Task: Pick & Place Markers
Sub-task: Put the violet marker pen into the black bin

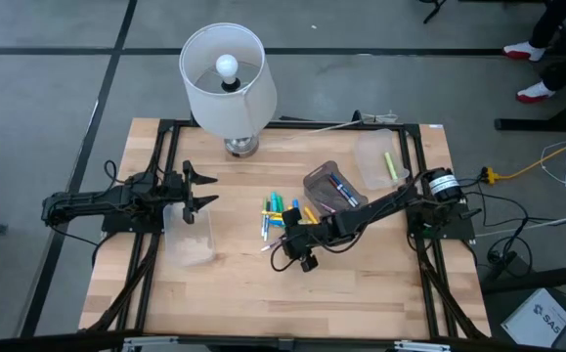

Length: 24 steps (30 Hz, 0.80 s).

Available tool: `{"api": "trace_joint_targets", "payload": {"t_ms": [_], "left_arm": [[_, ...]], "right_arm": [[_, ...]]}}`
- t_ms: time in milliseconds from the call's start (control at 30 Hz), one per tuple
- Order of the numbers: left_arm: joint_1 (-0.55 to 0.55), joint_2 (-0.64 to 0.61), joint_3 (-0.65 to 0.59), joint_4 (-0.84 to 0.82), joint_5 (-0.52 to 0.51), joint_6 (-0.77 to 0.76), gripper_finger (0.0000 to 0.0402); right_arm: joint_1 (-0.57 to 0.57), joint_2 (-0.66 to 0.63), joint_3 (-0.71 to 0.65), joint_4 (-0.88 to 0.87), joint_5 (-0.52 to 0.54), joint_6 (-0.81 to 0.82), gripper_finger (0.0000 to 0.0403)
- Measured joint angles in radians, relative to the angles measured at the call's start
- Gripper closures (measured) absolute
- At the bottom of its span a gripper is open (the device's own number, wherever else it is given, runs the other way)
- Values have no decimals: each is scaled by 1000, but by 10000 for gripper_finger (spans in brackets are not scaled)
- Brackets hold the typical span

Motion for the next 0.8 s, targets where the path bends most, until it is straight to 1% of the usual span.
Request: {"api": "trace_joint_targets", "payload": {"t_ms": [67, 167, 400, 533, 800], "left_arm": [[0, 0, 0, 0, 0, 1, 160], [0, 0, 0, 0, 0, 0, 160], [0, 0, 0, 0, 0, 0, 160], [0, 0, 0, 0, 0, 0, 160], [0, 0, 0, 0, 0, 0, 160]], "right_arm": [[-14, 19, 0, 14, -30, -14, 217], [-38, 41, 0, 41, -70, -49, 213], [-75, 47, 0, 44, -75, -62, 238], [-77, 48, 0, 43, -75, -61, 251], [-75, 48, 0, 20, -84, -32, 252]]}}
